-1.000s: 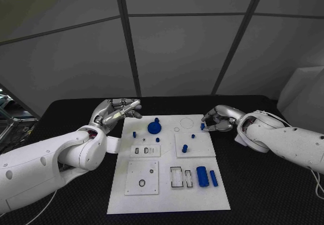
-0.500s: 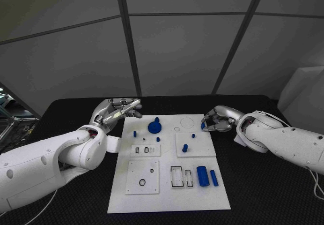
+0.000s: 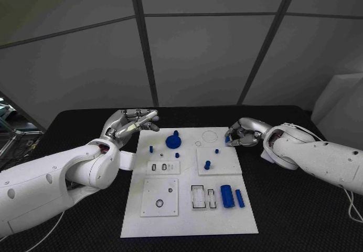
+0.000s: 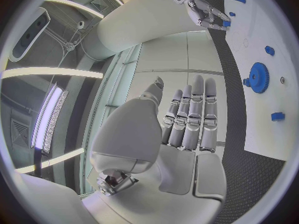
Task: Assemble the parts on the task board
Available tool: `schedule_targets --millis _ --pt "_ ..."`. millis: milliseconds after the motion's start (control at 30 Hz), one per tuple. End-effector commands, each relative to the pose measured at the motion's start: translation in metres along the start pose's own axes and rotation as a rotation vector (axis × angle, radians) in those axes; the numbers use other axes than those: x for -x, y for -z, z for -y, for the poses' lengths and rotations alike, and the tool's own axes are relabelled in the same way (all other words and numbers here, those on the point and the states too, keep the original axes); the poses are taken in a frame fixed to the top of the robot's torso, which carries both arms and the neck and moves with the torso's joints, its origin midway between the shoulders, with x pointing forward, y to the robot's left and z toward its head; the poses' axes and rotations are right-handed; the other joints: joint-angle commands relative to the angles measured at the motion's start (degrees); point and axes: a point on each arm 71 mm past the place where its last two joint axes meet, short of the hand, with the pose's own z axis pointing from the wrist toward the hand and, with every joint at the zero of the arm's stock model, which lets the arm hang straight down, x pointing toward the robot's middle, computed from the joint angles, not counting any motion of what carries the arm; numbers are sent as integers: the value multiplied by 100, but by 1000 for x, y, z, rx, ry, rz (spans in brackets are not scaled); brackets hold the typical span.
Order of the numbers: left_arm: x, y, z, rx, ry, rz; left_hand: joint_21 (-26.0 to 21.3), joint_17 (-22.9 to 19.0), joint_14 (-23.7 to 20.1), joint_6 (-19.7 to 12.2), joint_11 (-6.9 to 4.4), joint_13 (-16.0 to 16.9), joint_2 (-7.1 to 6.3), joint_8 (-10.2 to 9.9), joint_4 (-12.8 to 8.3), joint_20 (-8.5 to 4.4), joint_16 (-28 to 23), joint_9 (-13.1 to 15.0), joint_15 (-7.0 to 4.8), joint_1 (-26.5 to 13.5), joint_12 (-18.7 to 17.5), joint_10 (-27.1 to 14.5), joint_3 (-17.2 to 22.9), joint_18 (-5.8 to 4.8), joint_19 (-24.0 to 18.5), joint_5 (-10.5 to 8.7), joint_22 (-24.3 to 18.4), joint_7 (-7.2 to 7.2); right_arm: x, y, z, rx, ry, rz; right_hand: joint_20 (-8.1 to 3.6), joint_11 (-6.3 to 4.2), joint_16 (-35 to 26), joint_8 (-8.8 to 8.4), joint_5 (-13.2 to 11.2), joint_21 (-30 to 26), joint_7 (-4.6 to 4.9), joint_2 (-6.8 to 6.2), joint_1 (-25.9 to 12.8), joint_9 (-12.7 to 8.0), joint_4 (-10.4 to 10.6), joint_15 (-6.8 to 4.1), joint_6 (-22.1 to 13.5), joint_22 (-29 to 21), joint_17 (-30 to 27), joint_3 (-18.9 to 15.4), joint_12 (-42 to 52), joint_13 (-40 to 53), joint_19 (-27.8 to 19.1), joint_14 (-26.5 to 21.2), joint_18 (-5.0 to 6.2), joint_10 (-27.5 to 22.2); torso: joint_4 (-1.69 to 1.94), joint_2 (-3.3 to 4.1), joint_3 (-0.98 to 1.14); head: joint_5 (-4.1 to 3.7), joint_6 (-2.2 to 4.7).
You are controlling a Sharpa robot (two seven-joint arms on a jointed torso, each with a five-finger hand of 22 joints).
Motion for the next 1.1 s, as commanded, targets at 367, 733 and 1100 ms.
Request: schedule_targets --millis 367,733,1100 --pt "-1 0 1 -6 6 -11 -21 -9 -11 51 -3 7 46 -16 -27 2 -34 6 13 22 -21 14 -3 -72 -51 -26 -7 7 -1 -2 0 -8 11 -9 -18 -29 40 43 17 50 -18 74 16 16 25 9 114 44 1234 19 51 874 54 532 38 89 -2 -2 2 1 6" --pt "-1 0 1 -5 6 -12 -21 -9 -11 51 -3 7 46 -16 -27 2 -34 6 13 22 -21 14 -3 -72 -51 -26 -7 7 0 -3 0 -22 14 10 -56 -89 54 116 -13 71 -90 215 58 39 31 -38 296 83 1264 111 65 888 80 539 32 104 -3 -1 4 -2 -11" --pt "0 0 1 -5 6 -11 -21 -9 -11 51 -3 7 46 -16 -27 2 -34 6 13 22 -21 14 -3 -72 -51 -26 -7 7 4 -2 -10 9 10 83 -140 -193 78 251 -238 116 -205 355 133 89 -15 -129 535 166 1318 262 92 919 131 552 15 138 -8 -9 3 3 -14"
